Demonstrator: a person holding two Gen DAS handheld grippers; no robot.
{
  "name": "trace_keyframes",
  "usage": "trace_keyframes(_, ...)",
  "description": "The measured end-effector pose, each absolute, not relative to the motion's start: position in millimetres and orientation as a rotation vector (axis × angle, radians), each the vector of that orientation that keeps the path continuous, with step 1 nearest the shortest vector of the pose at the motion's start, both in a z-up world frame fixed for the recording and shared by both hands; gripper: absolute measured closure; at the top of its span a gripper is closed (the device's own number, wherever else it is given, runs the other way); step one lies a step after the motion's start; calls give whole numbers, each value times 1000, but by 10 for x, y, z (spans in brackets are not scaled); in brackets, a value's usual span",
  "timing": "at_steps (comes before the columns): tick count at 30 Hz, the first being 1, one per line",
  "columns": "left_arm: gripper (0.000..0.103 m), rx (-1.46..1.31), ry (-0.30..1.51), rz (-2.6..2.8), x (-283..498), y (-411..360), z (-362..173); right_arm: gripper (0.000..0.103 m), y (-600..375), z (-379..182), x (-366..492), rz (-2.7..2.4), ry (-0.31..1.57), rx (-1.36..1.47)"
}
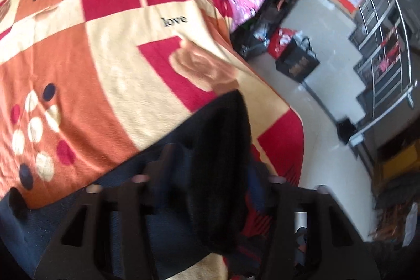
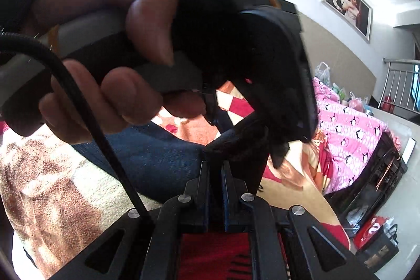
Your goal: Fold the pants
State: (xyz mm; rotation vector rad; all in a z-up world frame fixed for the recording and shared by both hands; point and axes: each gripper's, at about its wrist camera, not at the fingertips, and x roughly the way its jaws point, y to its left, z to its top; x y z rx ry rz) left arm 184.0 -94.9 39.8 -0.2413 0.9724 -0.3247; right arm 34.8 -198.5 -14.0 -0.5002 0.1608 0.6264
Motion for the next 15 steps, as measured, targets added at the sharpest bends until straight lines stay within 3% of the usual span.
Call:
trace_keyframes(4, 93, -339, 919, -297, 1781, -690, 398, 96, -1931, -117, 283, 632, 154, -520)
trace_keyframes(15, 94, -496, 818, -255, 1461, -80, 233, 96, -1580, -83, 35, 703, 132, -640)
